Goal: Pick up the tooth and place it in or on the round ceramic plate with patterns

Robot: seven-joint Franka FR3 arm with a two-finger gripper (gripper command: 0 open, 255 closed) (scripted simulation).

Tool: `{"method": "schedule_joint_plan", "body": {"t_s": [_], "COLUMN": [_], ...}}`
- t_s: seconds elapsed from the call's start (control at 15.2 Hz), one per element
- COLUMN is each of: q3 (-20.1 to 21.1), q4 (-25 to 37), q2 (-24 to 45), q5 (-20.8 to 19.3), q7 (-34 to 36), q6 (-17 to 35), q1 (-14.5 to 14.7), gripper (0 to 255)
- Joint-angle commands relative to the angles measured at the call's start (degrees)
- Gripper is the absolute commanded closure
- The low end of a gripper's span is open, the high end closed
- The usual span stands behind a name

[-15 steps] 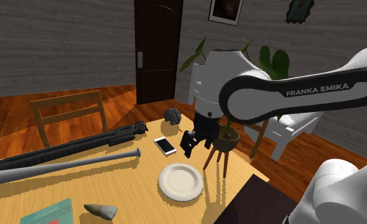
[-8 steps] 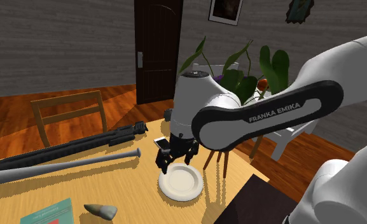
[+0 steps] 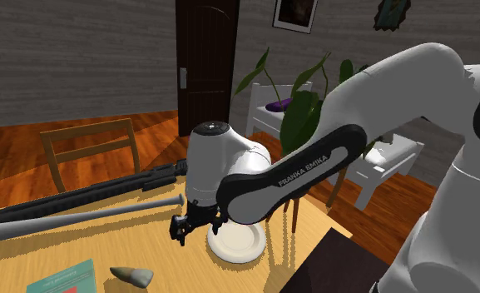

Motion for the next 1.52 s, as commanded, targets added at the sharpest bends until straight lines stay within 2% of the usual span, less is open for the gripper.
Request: {"method": "schedule_joint_plan", "body": {"t_s": [0.0, 0.2, 0.4, 0.79, 1.45], "q3": [-0.23, -2.29, -4.87, -9.7, -11.6], "q4": [3.08, 8.71, 15.07, 30.04, 31.41], "q2": [5.43, 13.1, 20.31, 34.07, 38.49], "q5": [-5.0, -11.12, -15.58, -20.4, -22.34], "q7": [5.63, 12.12, 17.05, 23.02, 24.05], "q6": [1.12, 1.58, 1.4, -0.37, 2.65], "q1": [1.49, 4.96, 8.88, 16.38, 17.62], "gripper": [0, 0, 0, 0, 0]}}
